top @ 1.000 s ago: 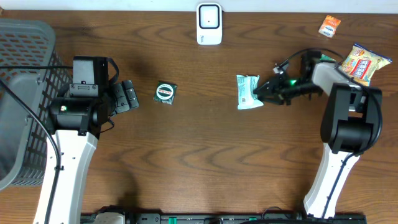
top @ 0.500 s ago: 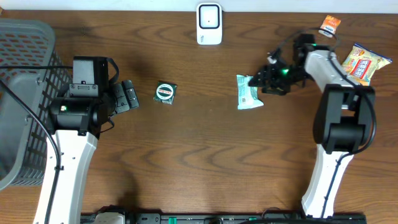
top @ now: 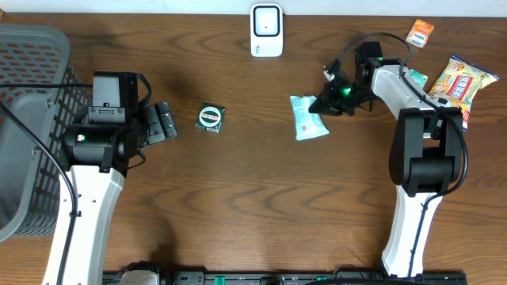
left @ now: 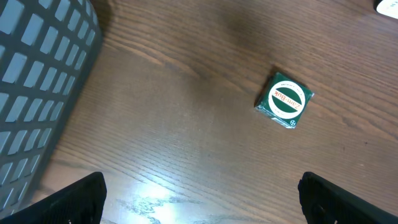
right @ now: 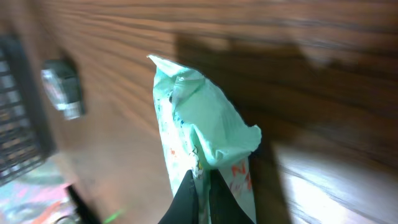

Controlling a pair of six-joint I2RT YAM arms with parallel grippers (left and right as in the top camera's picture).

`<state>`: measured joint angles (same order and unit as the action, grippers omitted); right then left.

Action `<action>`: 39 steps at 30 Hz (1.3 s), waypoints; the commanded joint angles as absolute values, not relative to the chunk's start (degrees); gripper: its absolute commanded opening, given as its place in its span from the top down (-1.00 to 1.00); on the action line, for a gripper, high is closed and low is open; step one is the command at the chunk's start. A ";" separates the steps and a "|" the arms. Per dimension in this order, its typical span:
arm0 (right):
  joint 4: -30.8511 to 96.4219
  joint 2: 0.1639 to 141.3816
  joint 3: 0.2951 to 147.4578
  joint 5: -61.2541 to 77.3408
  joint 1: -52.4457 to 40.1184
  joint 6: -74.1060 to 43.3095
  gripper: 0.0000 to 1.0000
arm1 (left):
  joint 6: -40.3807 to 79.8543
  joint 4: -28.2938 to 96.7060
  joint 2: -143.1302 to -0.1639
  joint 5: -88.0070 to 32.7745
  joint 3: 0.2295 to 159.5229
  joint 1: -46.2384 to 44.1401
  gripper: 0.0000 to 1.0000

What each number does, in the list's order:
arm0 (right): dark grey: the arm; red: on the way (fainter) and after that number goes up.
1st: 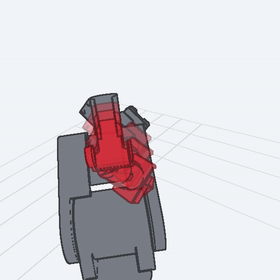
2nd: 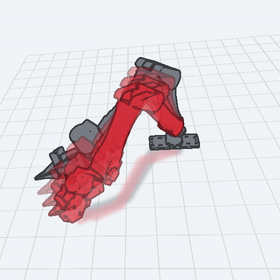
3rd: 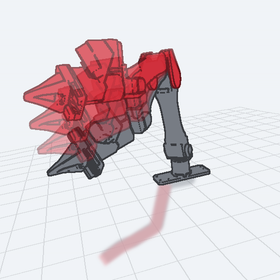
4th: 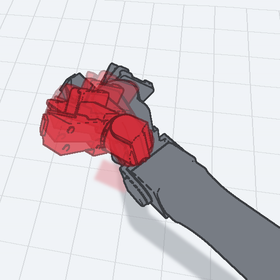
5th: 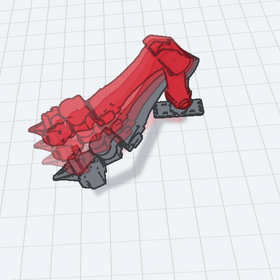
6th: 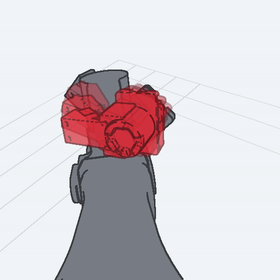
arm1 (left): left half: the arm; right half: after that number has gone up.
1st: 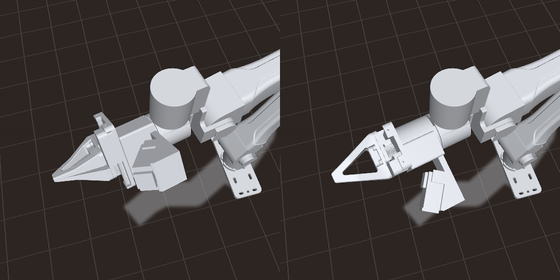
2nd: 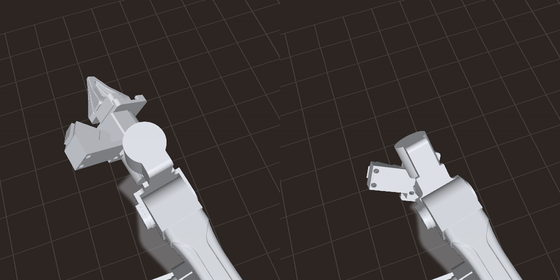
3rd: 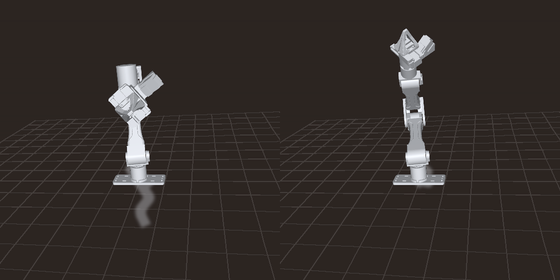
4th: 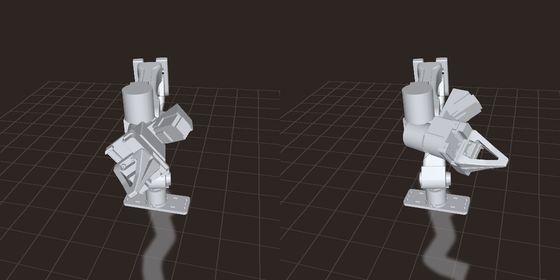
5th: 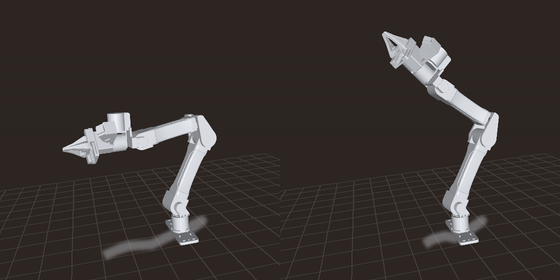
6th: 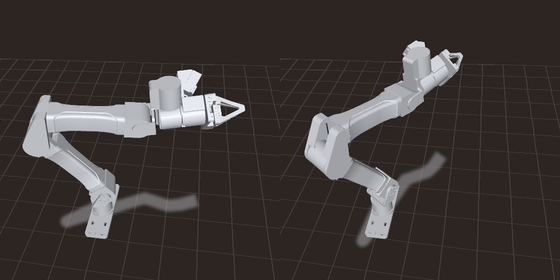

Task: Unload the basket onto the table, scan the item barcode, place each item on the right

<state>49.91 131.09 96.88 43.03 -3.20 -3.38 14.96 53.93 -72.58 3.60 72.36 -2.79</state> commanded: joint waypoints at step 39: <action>50.59 132.33 99.96 25.76 -13.98 -5.30 0.98 | 14.63 54.15 -72.34 4.36 72.64 -2.59 -0.96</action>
<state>50.35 131.13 101.38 25.34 -14.04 -5.56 14.96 53.95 -72.58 3.60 72.36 -2.79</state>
